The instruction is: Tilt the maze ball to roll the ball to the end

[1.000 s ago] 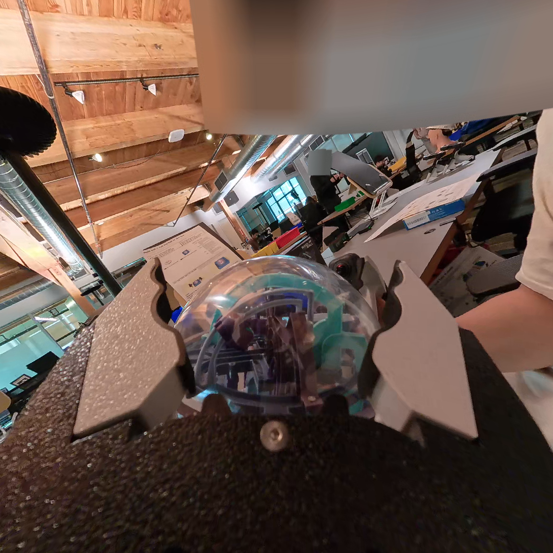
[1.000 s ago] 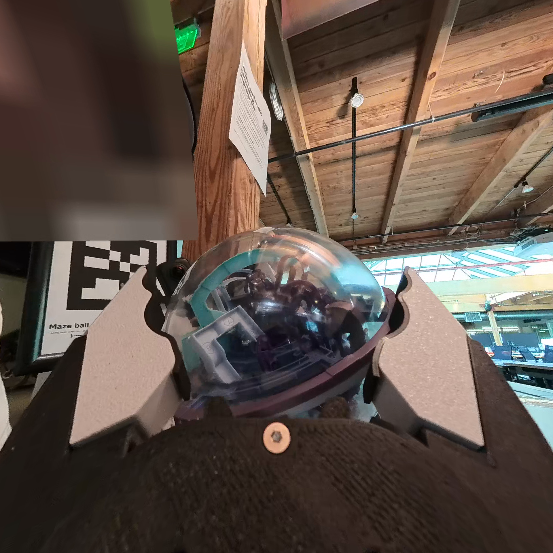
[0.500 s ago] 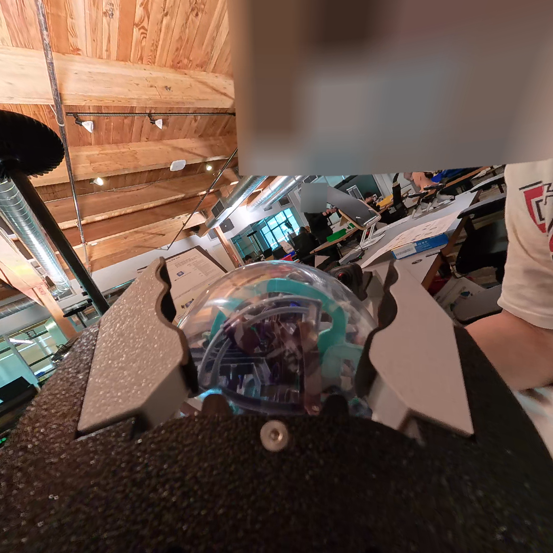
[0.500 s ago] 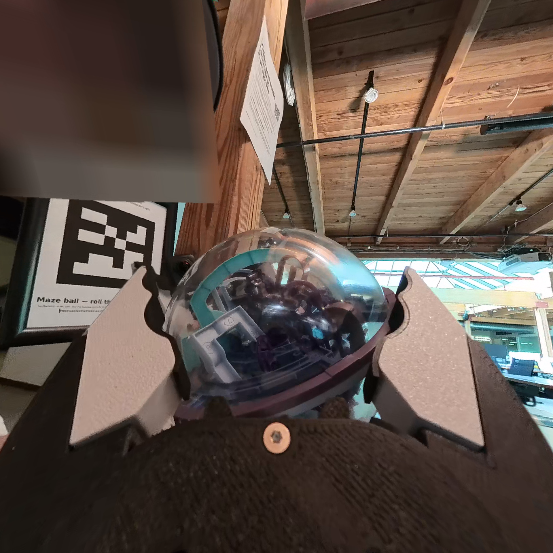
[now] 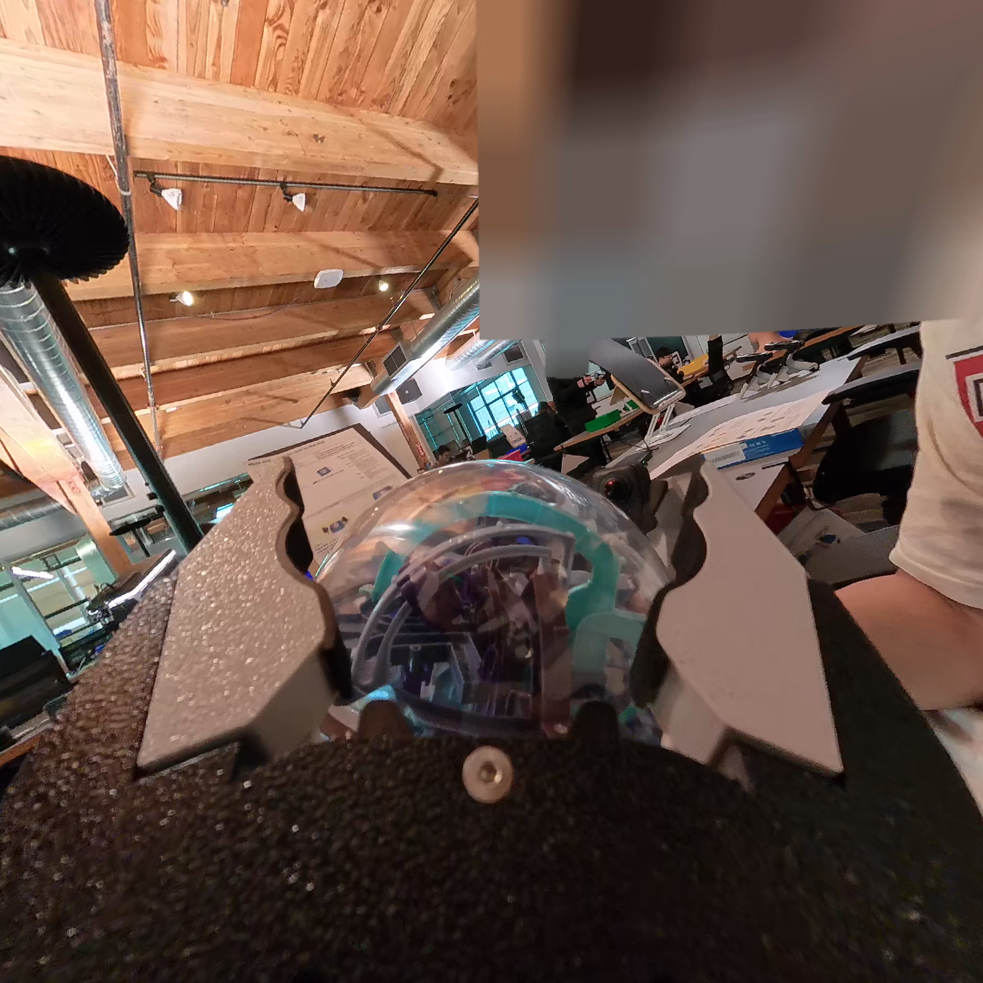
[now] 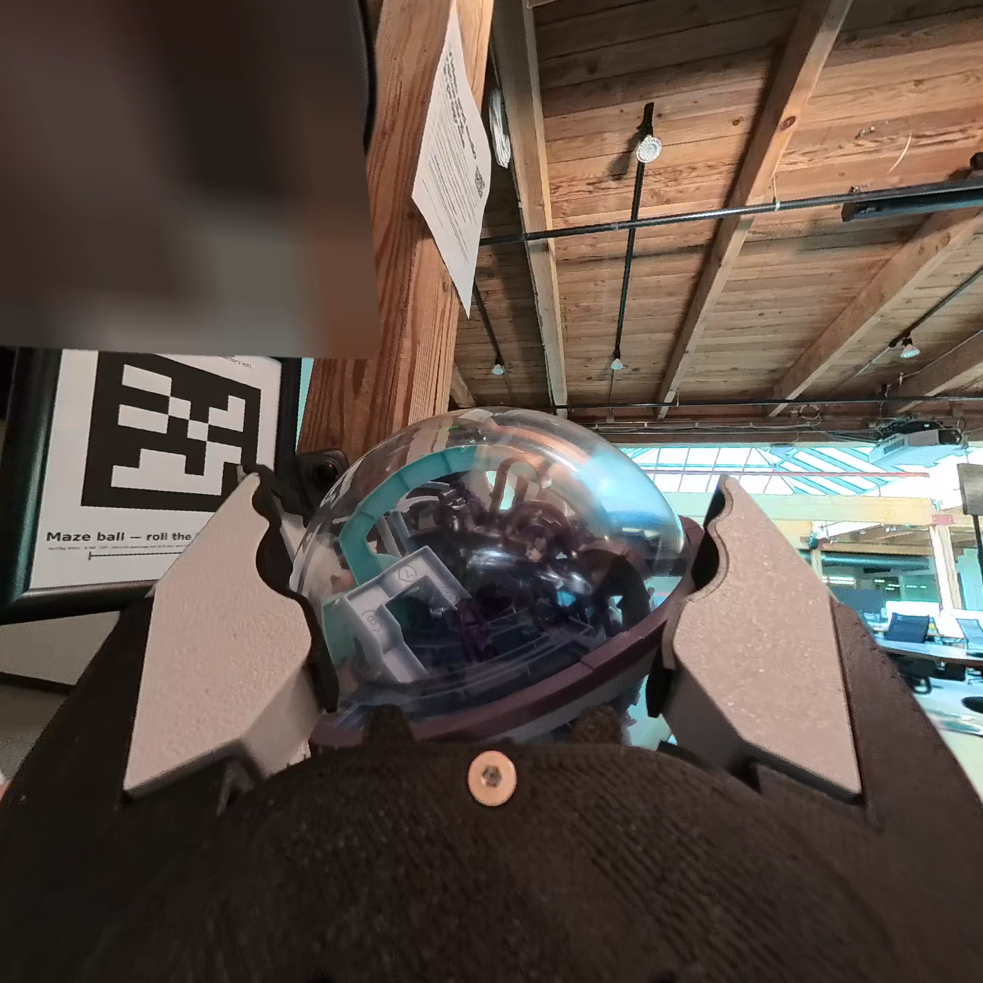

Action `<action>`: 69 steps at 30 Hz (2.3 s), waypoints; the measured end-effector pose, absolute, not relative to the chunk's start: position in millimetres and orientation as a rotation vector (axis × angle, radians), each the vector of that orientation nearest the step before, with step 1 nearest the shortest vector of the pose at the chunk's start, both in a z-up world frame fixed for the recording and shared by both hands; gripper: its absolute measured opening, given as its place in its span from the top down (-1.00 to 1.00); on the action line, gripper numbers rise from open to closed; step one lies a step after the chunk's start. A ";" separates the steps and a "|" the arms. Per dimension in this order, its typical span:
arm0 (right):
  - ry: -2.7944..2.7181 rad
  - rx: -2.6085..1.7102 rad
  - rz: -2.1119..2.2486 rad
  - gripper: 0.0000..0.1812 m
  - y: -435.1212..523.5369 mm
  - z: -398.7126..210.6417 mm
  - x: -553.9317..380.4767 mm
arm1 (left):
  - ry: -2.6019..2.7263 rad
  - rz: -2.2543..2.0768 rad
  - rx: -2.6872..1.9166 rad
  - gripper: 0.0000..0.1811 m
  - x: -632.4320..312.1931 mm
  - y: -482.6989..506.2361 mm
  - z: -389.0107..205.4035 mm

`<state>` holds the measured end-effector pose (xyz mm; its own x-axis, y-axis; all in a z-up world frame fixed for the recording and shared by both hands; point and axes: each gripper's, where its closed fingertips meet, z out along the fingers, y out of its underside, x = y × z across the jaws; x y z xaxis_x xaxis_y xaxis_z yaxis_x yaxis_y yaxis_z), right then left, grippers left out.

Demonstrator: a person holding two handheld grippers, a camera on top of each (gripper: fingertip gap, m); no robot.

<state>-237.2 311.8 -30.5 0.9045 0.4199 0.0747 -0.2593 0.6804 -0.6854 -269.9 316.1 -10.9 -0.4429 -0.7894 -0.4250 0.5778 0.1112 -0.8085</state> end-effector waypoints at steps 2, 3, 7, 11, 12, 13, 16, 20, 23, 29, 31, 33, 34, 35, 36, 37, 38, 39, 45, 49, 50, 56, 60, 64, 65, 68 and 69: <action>-0.208 -0.736 0.409 -0.68 314.1 -31.1 -233.9 | 1.295 -1.566 -0.261 -0.52 -266.5 317.0 -12.3; -0.200 -0.738 0.419 -0.68 314.9 -31.3 -232.7 | 1.298 -1.561 -0.270 -0.53 -265.2 317.3 -12.8; -0.186 -0.738 0.434 -0.68 315.4 -32.6 -229.2 | 1.299 -1.561 -0.285 -0.53 -262.1 317.7 -13.3; -0.158 -0.741 0.469 -0.68 317.9 -35.3 -223.6 | 1.307 -1.553 -0.333 -0.52 -256.1 319.5 -14.2; -0.152 -0.739 0.477 -0.68 318.4 -35.8 -222.4 | 1.311 -1.545 -0.334 -0.53 -255.2 319.2 -14.9; -0.148 -0.737 0.481 -0.68 318.6 -36.1 -221.7 | 1.319 -1.531 -0.324 -0.54 -254.8 318.4 -16.4; -0.160 -0.740 0.461 -0.68 319.4 -36.0 -223.6 | 1.337 -1.501 -0.289 -0.56 -255.8 317.5 -20.7; -0.195 -0.733 0.422 -0.68 317.4 -33.9 -229.6 | 1.322 -1.522 -0.248 -0.55 -262.3 316.7 -18.2; -0.233 -0.737 0.386 -0.68 314.8 -31.9 -234.7 | 1.302 -1.554 -0.230 -0.53 -266.8 316.4 -15.0; -0.265 -0.747 0.344 -0.68 311.9 -28.4 -239.1 | 1.272 -1.594 -0.199 -0.52 -271.4 316.0 -11.7; -0.264 -0.756 0.336 -0.68 312.1 -27.6 -239.4 | 1.265 -1.605 -0.202 -0.52 -271.4 316.9 -11.4; -0.276 -0.764 0.302 -0.68 311.5 -25.5 -241.6 | 1.257 -1.618 -0.202 -0.53 -271.7 318.2 -11.5; -0.283 -0.771 0.289 -0.68 311.6 -24.7 -242.7 | 1.251 -1.626 -0.196 -0.53 -272.3 318.7 -11.5; -0.285 -0.780 0.282 -0.68 311.9 -24.0 -243.3 | 1.241 -1.637 -0.191 -0.53 -272.8 319.6 -11.3; -0.285 -0.789 0.273 -0.68 312.5 -23.4 -243.6 | 1.229 -1.653 -0.190 -0.53 -273.1 321.1 -11.1; -0.289 -0.796 0.260 -0.69 313.0 -23.1 -244.1 | 1.214 -1.674 -0.190 -0.52 -273.4 323.0 -10.8; -0.297 -0.803 0.244 -0.69 313.3 -23.0 -245.1 | 1.199 -1.699 -0.193 -0.51 -273.9 325.3 -10.6; -0.308 -0.811 0.230 -0.69 313.5 -23.3 -246.5 | 1.187 -1.724 -0.196 -0.50 -274.5 327.2 -10.4; -0.334 -0.821 0.204 -0.70 311.9 -23.5 -248.2 | 1.168 -1.780 -0.200 -0.49 -273.3 330.2 -13.1; -0.367 -0.832 0.174 -0.70 311.1 -24.7 -251.4 | 1.172 -1.796 -0.199 -0.49 -272.4 330.2 -15.7; -0.371 -0.832 0.168 -0.70 310.8 -24.4 -252.1 | 1.168 -1.801 -0.196 -0.49 -272.7 330.4 -15.6; -0.388 -0.834 0.145 -0.71 310.0 -24.3 -254.4 | 1.180 -1.797 -0.198 -0.52 -271.3 329.3 -18.0; -0.416 -0.831 0.117 -0.71 308.7 -24.0 -258.8 | 1.216 -1.767 -0.200 -0.55 -269.8 326.2 -21.5; -0.453 -0.835 0.070 -0.71 308.4 -24.8 -264.1 | 1.243 -1.745 -0.197 -0.58 -268.3 324.1 -25.3; -0.459 -0.836 0.061 -0.71 308.4 -25.0 -264.9 | 1.249 -1.740 -0.198 -0.59 -267.7 323.7 -26.1; -0.478 -0.842 0.028 -0.73 309.2 -25.6 -267.7 | 1.267 -1.722 -0.201 -0.63 -265.2 322.2 -28.8; -0.483 -0.844 0.016 -0.73 309.8 -25.9 -268.5 | 1.273 -1.715 -0.205 -0.64 -264.1 321.7 -29.6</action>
<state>-268.5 309.8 -25.9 0.8924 0.2019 0.4037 0.1744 0.6706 -0.7210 -264.1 321.7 -29.6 -0.5297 -0.7583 -0.3799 0.5835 -0.0007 -0.8121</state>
